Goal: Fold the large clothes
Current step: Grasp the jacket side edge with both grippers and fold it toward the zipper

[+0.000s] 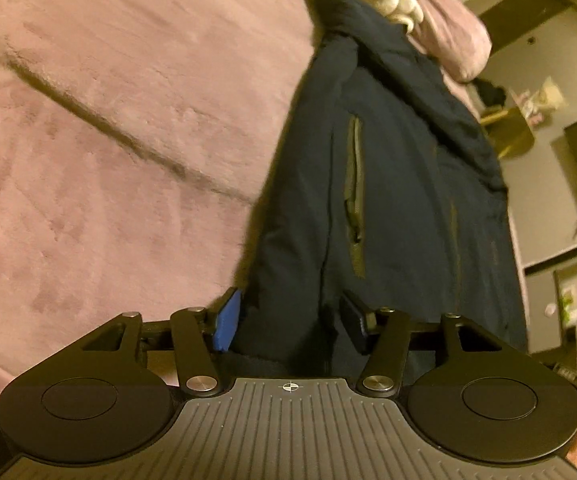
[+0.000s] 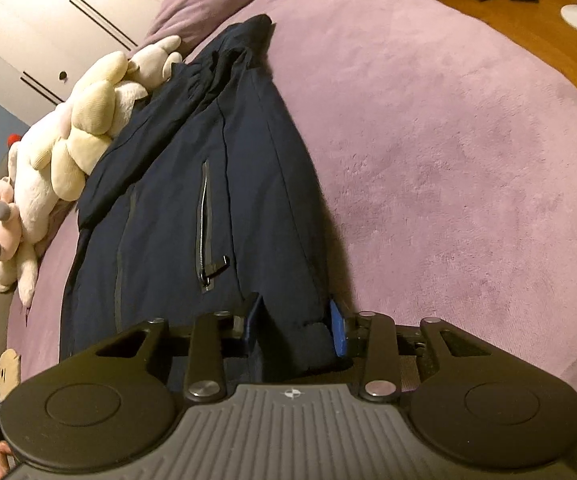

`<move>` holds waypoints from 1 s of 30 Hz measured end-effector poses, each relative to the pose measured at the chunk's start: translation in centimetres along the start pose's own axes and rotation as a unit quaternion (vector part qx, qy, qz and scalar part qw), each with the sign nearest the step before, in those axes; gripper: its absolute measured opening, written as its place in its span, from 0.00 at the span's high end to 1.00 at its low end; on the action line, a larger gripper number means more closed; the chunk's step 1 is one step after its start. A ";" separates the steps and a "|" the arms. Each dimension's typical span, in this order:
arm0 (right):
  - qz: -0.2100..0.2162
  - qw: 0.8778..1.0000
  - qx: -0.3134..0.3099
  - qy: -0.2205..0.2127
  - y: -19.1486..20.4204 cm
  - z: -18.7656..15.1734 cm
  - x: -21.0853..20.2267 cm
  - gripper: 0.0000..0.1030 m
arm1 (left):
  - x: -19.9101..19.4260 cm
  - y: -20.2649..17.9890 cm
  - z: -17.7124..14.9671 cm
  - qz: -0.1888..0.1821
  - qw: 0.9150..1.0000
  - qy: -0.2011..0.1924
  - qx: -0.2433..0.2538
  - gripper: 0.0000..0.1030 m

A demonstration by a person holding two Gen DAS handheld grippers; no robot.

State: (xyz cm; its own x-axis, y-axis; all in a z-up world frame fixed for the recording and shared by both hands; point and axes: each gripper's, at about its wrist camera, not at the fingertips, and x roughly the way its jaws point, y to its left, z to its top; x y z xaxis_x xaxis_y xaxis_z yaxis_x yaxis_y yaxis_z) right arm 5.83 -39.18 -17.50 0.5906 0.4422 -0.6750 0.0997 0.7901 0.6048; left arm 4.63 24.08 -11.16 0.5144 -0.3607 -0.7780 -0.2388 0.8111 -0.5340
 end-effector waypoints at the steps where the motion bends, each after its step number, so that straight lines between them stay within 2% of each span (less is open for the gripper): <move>1: -0.002 1.000 -0.003 0.005 0.0 0.1 0.0 0.64 | 0.3 0.0 0.0 0.006 1.000 0.010 0.004 0.38; 5: 0.000 1.000 0.004 0.029 -0.3 0.4 0.7 0.60 | 0.5 -0.1 -0.1 -0.007 1.000 0.018 0.003 0.36; 6: 0.001 0.999 0.011 0.032 -0.5 0.5 0.9 0.60 | 0.4 -0.1 0.0 -0.012 1.000 0.019 -0.001 0.39; 9: 0.021 0.999 0.026 0.034 -0.9 0.3 0.9 0.60 | 0.4 -0.1 0.2 -0.023 0.999 0.031 0.002 0.51; 11: 0.024 0.999 0.019 0.033 -0.8 0.2 0.7 0.66 | 0.3 -0.2 0.3 -0.031 0.999 0.039 0.007 0.60; 13: 0.023 0.999 0.017 0.033 -0.8 0.0 0.7 0.70 | 0.2 -0.4 0.5 -0.043 0.998 0.041 0.000 0.78; 16: 0.035 0.998 0.027 0.034 -0.6 0.1 0.6 0.78 | -0.8 -1.4 0.8 -0.073 0.997 0.016 -0.011 0.81; 22: 0.117 0.989 0.086 0.018 0.5 1.5 0.0 0.81 | -3.2 -4.0 3.7 -0.143 0.987 -0.059 -0.044 0.83; 27: 0.166 0.978 0.119 -0.030 3.0 5.7 -0.2 0.82 | -2.8 -5.7 9.0 -0.132 0.983 -0.113 -0.065 0.84; 30: 0.167 0.976 0.122 -0.070 4.9 9.7 0.8 0.82 | -1.5 -5.7 12.7 -0.124 0.976 -0.144 -0.105 0.84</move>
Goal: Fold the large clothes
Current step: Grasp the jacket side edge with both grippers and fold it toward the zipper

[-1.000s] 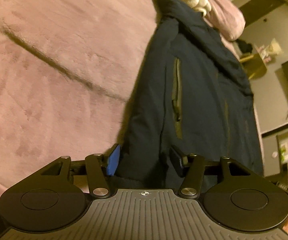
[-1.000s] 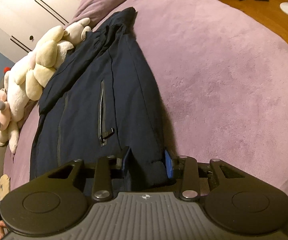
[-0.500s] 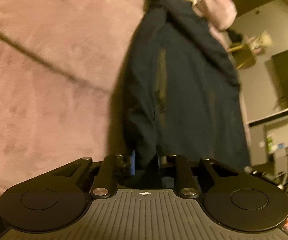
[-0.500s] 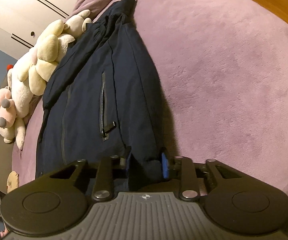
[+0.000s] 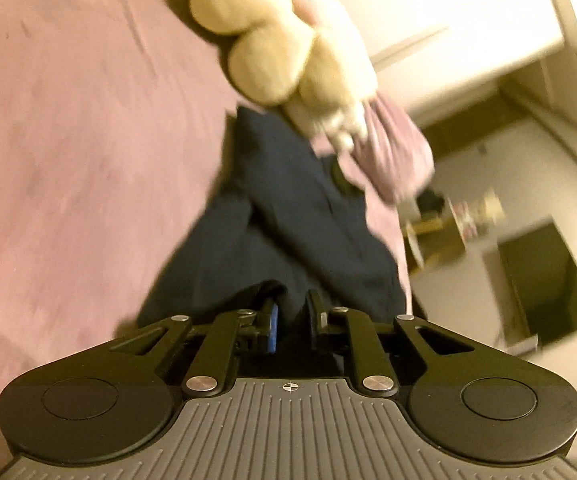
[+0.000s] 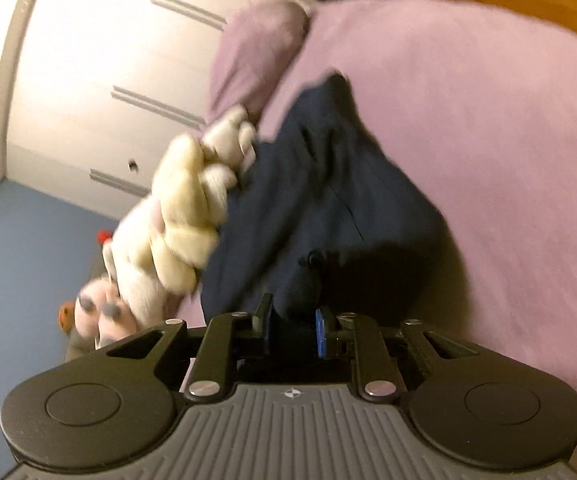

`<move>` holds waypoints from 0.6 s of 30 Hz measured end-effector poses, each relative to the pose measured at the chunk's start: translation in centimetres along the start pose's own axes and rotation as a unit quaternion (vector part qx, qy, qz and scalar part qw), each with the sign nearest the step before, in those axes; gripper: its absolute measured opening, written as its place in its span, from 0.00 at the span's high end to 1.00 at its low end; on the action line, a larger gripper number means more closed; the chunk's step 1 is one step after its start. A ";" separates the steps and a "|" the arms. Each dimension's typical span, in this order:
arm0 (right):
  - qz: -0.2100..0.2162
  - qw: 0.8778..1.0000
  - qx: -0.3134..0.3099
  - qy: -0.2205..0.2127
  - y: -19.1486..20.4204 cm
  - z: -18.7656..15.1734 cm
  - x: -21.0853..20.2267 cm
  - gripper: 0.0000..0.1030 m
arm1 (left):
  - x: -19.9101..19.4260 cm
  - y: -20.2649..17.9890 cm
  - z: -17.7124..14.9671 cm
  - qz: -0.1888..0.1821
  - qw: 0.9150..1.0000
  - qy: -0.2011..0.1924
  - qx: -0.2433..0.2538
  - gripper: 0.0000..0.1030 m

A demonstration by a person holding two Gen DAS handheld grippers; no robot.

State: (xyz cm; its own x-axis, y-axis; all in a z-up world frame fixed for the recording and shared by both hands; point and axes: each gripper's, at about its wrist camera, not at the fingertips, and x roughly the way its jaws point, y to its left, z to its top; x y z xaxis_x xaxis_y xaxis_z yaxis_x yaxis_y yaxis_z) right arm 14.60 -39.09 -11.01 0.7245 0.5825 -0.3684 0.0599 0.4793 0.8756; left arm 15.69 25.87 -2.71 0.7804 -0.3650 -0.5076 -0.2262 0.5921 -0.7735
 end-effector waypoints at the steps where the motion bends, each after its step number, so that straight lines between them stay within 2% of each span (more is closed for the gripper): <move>1: -0.005 1.000 -0.004 -0.015 0.7 1.0 0.8 0.82 | 1.0 0.1 1.0 0.008 1.000 -0.013 -0.014 0.84; 3: -0.015 0.999 0.002 -0.041 1.4 3.0 2.9 0.82 | 3.5 0.4 2.8 0.019 0.999 -0.024 -0.028 0.84; 6: -0.048 0.996 0.017 -0.071 1.5 5.4 6.7 0.81 | 8.0 1.1 4.3 0.069 0.997 -0.015 -0.036 0.84; 10: -0.115 0.991 0.031 -0.067 0.8 6.5 13.0 0.80 | 12.7 2.7 4.6 0.125 0.991 -0.002 -0.053 0.83; 12: -0.154 0.986 0.031 -0.056 0.0 6.7 15.6 0.80 | 13.7 3.7 4.4 0.126 0.990 -0.001 -0.060 0.81; 14: -0.175 0.983 0.036 -0.049 -1.1 6.6 17.2 0.80 | 13.8 4.3 4.3 0.116 0.991 -0.005 -0.073 0.80; 17: -0.170 0.984 0.026 -0.047 -1.9 6.4 17.5 0.80 | 12.9 4.4 4.5 0.092 0.992 -0.016 -0.089 0.77; 18: -0.166 0.985 0.019 -0.042 -1.7 6.5 17.4 0.79 | 11.9 4.1 4.6 0.080 0.993 -0.027 -0.084 0.73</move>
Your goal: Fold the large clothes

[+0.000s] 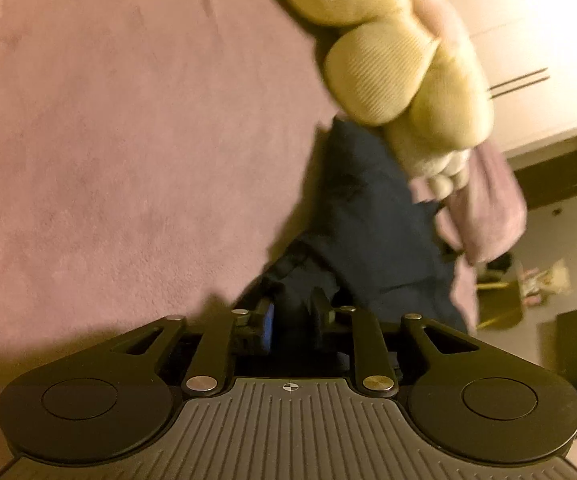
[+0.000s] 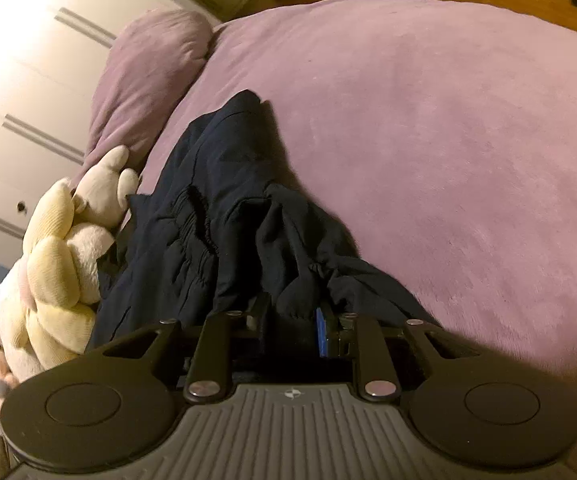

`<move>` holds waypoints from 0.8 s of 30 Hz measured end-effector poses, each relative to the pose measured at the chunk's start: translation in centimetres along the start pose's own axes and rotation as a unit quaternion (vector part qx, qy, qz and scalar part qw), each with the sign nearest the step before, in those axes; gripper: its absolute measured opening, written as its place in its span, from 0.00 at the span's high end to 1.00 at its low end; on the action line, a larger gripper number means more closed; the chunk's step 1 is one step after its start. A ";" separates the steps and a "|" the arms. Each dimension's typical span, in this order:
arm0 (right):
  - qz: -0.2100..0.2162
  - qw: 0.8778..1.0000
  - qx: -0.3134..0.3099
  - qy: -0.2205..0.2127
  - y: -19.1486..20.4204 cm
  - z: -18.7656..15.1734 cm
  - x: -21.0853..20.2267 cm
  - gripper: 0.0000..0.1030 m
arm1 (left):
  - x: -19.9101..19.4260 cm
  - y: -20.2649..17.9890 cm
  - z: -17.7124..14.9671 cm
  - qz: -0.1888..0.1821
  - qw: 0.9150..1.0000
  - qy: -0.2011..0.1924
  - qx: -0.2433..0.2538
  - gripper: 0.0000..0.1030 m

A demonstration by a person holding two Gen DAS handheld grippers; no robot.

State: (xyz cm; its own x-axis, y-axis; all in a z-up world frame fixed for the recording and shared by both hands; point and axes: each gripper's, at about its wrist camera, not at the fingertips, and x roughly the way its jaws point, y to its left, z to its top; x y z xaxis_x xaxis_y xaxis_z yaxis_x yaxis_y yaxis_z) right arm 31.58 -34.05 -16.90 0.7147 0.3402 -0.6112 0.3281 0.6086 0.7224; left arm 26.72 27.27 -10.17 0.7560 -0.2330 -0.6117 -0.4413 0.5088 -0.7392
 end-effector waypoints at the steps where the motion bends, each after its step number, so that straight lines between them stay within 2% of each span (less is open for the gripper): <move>1: 0.006 1.000 -0.008 0.001 0.1 0.2 -0.4 0.79 | -0.7 -0.2 0.1 -0.008 1.000 -0.013 0.008 0.68; 2: 0.021 1.000 -0.013 -0.007 0.3 0.3 -1.2 0.76 | -1.9 -0.5 0.3 -0.009 0.999 -0.035 0.022 0.64; 4: 0.073 0.995 -0.034 -0.053 0.6 0.4 -4.0 0.70 | -4.4 -1.2 0.5 -0.002 0.993 -0.092 0.068 0.48; 5: 0.085 0.991 -0.060 -0.083 0.9 0.3 -5.6 0.59 | -5.2 -1.6 0.6 -0.001 0.990 -0.108 0.094 0.46; 6: 0.080 0.986 -0.089 -0.113 1.3 0.2 -6.9 0.48 | -5.7 -1.8 0.6 -0.001 0.985 -0.116 0.125 0.40; 7: 0.070 0.981 -0.121 -0.137 1.7 -0.1 -8.1 0.45 | -5.9 -2.0 0.4 -0.001 0.982 -0.113 0.150 0.33; 8: 0.066 0.976 -0.150 -0.145 2.0 -0.2 -8.6 0.44 | -5.6 -2.0 0.1 -0.003 0.980 -0.101 0.173 0.30; 9: 0.054 0.970 -0.191 -0.138 2.6 -0.6 -8.7 0.44 | -5.1 -2.1 -0.3 -0.003 0.978 -0.085 0.190 0.26; 11: 0.018 0.957 -0.263 -0.119 3.6 -1.5 -7.9 0.44 | -3.4 -2.1 -1.1 0.009 0.974 -0.051 0.220 0.23; 14: -0.050 0.933 -0.340 -0.110 4.7 -2.7 -5.6 0.44 | -0.9 -2.3 -1.9 0.023 0.969 -0.013 0.245 0.23; 15: -0.057 0.930 -0.347 -0.107 4.7 -2.8 -5.0 0.44 | -0.1 -2.4 -2.0 0.018 0.969 -0.001 0.247 0.23; 17: -0.061 0.937 -0.333 -0.089 4.5 -2.3 -3.7 0.44 | 1.1 -2.7 -2.4 0.020 0.966 0.016 0.257 0.24; 19: -0.052 0.942 -0.324 -0.063 4.6 -1.8 -2.0 0.46 | 1.8 -2.9 -2.7 0.030 0.962 0.016 0.271 0.27; 20: -0.052 0.942 -0.328 -0.056 4.7 -1.9 -1.5 0.54 | 2.1 -3.0 -2.7 0.035 0.961 0.015 0.273 0.30; 21: -0.053 0.940 -0.332 -0.054 4.8 -2.0 -1.1 0.66 | 1.9 -3.0 -2.8 0.038 0.961 0.015 0.273 0.40; 22: -0.053 0.939 -0.335 -0.055 4.9 -2.1 -1.1 0.71 | 1.8 -3.0 -2.8 0.043 0.962 0.013 0.270 0.49; 23: -0.051 0.937 -0.339 -0.059 5.0 -2.2 -1.2 0.80 | 1.6 -3.0 -2.9 0.042 0.962 0.010 0.270 0.54; 24: -0.049 0.936 -0.344 -0.064 5.2 -2.4 -1.3 0.87 | 1.2 -3.0 -2.9 0.036 0.962 0.008 0.271 0.63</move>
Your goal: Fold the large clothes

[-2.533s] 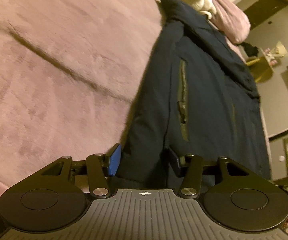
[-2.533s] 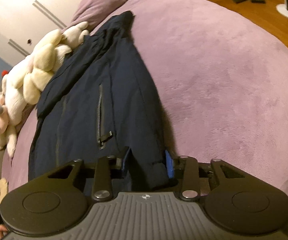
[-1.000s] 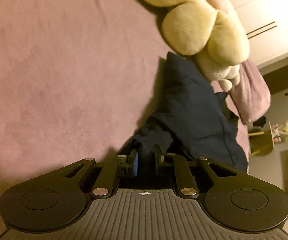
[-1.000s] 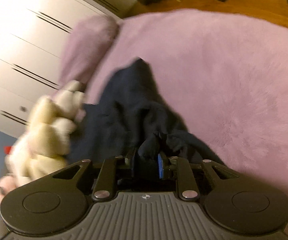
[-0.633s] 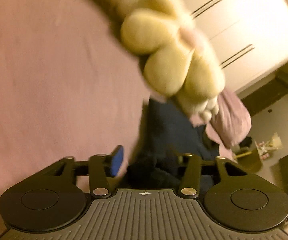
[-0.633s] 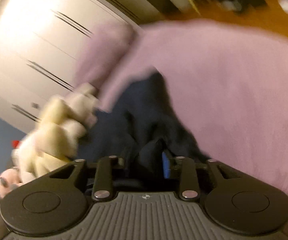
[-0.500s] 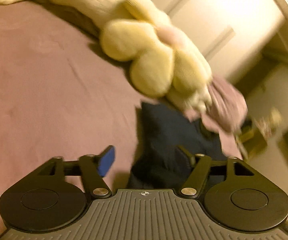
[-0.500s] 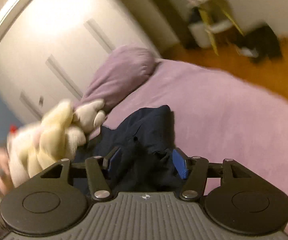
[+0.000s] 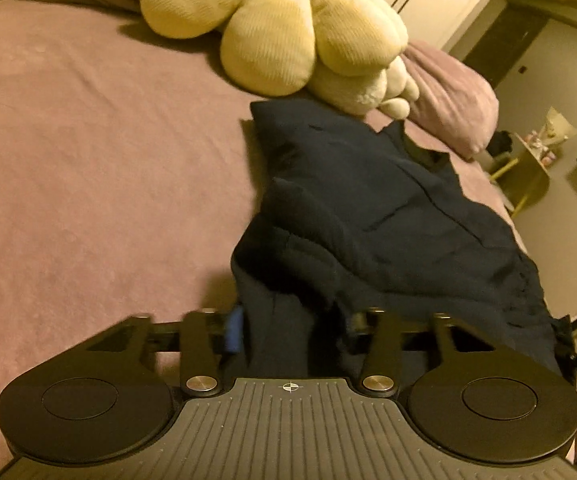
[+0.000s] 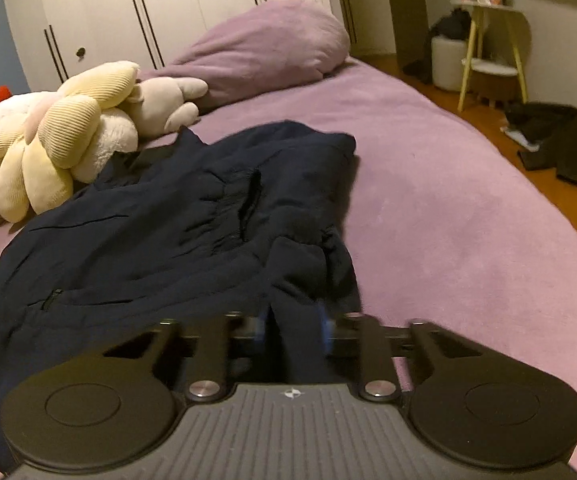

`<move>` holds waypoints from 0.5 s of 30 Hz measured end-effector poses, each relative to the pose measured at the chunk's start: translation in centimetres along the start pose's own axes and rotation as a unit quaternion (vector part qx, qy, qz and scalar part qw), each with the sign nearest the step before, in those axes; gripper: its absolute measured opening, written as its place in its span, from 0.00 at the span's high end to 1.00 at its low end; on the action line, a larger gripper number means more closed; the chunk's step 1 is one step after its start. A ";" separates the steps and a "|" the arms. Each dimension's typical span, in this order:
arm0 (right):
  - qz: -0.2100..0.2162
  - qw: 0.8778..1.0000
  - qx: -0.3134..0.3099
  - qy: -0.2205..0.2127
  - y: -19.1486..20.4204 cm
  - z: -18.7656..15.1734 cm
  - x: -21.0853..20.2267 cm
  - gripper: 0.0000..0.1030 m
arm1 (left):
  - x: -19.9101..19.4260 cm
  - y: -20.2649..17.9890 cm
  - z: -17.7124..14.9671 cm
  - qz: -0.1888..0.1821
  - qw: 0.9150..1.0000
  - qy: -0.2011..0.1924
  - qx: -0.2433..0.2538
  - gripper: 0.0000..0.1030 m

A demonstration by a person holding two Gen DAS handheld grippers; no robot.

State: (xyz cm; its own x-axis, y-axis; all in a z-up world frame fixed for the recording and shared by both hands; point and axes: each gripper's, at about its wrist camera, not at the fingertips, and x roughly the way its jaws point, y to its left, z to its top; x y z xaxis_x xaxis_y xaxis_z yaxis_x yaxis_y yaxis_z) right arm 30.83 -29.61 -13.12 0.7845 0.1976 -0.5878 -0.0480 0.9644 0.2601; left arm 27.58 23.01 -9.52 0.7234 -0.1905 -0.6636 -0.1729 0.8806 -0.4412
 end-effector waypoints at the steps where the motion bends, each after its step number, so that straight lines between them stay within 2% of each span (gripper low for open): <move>1: -0.002 1.000 -0.007 -0.007 0.2 -0.1 -0.5 0.88 | -0.4 -0.2 0.0 -0.003 1.000 -0.004 0.002 0.71; 4: 0.002 0.999 -0.029 -0.040 0.9 -0.7 -2.6 0.91 | -2.3 -1.2 0.0 -0.011 0.999 -0.029 0.020 0.79; 9: 0.046 0.994 0.001 -0.097 0.7 0.5 -6.9 0.92 | -7.3 -4.0 3.1 -0.060 0.992 -0.105 0.034 0.81; 12: 0.057 0.988 0.008 -0.144 1.0 2.5 -9.1 0.92 | -7.8 -6.2 6.0 -0.052 0.985 -0.155 0.060 0.80; 15: 0.036 0.981 0.020 -0.189 1.6 5.3 -9.2 0.92 | -4.9 -7.6 8.4 -0.013 0.984 -0.162 0.078 0.80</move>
State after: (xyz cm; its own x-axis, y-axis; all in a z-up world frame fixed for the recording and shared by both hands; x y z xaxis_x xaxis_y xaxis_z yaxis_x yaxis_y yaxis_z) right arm 26.87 -30.84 -3.24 0.9535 0.1792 -0.2425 -0.0941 0.9409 0.3253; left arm 30.99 20.85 2.13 0.9058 -0.0876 -0.4146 -0.0649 0.9382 -0.3400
